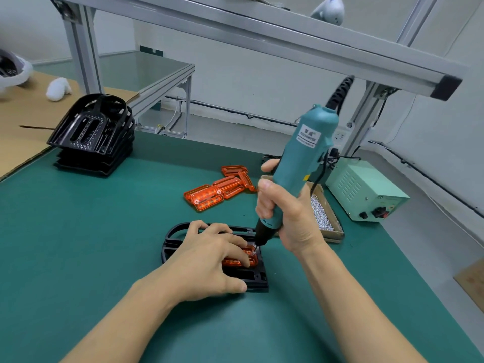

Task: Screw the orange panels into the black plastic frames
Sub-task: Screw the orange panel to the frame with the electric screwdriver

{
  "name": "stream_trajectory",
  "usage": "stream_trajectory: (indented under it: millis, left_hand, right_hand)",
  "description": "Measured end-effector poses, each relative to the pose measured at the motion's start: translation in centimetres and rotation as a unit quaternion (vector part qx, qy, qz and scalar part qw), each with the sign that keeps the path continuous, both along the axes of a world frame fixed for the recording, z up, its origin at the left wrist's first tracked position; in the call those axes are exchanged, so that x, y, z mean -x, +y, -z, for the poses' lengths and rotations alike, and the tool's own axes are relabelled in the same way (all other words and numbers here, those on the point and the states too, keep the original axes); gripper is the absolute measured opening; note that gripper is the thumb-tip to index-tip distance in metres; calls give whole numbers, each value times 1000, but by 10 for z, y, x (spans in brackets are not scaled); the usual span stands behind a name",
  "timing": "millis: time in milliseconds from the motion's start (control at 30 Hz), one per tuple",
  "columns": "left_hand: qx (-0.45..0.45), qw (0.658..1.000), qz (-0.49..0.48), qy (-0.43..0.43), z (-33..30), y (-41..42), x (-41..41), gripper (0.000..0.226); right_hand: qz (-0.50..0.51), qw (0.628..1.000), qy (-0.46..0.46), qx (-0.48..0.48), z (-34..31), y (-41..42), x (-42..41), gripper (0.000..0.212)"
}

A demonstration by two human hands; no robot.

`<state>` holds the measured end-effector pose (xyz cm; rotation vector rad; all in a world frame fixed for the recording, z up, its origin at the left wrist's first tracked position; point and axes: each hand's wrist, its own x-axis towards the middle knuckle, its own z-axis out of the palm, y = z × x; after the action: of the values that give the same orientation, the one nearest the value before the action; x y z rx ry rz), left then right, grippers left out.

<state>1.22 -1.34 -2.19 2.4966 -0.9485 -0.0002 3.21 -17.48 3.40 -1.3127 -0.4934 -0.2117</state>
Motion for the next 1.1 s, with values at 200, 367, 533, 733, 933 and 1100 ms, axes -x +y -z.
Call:
stream_trajectory:
  millis: [200,367,533,733,933,1100]
  left_hand:
    - [-10,1000,-4,-5,1,0,0,48]
    - [-9,1000,-4,-2,2,0,-1,50]
    - [-7,1000,-5,0,4,0,-2,50]
    - [-2,1000,-6,2,4,0,-4,52]
    - [-2,1000,-2,8,5,1,-4,55]
    - [-2,1000,0,7,4,1,-3,54]
  right_hand:
    - [30,1000,-7,3,3,-1,1,20]
    - [37,999,-3,16,4,0,0,20]
    - [29,999,-5,10,5,-2,-1,19]
    - [24,1000,-3,-5,5,-4,2,17]
    - [9,1000,-6,10,6,-4,2,21]
    - [10,1000,1,7,5,-3,-1,22]
